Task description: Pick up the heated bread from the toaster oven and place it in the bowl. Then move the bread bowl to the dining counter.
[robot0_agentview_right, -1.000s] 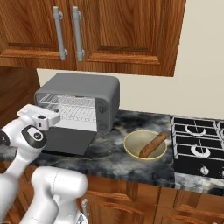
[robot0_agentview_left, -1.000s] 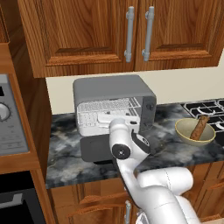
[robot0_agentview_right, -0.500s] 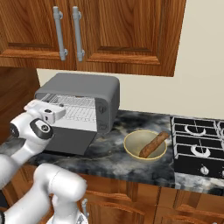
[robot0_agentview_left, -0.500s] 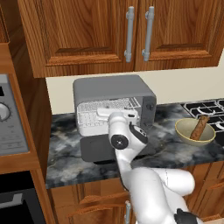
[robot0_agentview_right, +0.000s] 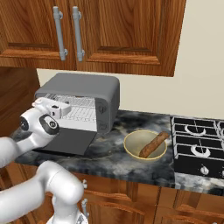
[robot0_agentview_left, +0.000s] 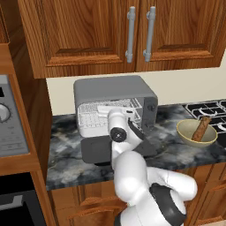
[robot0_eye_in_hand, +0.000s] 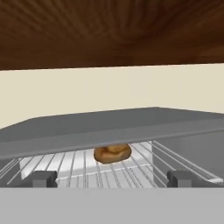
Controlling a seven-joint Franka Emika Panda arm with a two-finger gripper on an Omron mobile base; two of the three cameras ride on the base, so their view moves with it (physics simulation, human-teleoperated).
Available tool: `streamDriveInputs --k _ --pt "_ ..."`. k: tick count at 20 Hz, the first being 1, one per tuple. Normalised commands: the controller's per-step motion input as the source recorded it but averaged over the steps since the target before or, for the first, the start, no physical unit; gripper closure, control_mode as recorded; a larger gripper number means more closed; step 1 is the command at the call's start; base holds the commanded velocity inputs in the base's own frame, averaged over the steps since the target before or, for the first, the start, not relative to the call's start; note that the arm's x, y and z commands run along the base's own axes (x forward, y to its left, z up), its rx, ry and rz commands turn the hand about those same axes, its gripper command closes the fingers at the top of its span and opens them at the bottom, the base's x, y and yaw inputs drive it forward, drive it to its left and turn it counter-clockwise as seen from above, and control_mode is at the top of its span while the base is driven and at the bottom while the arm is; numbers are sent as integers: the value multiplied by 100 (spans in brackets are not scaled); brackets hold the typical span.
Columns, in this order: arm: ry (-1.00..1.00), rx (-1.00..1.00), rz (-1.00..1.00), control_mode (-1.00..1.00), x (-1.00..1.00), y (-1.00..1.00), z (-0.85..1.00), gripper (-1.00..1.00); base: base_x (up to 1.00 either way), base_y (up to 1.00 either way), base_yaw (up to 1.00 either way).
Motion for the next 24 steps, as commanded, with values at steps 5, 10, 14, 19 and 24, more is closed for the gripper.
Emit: streamDriveInputs --k 5,10,14,19,24 --pt "9 0 0 -100 45 0 -16 -100 0 0 0" --pt "13 0 0 -100 40 0 -14 -100 0 0 0" --pt "11 0 0 -100 41 0 -9 -100 0 0 0" --pt "10 0 0 -100 36 0 -13 -100 0 0 0" --pt "17 0 0 -100 31 0 -14 -100 0 0 0"
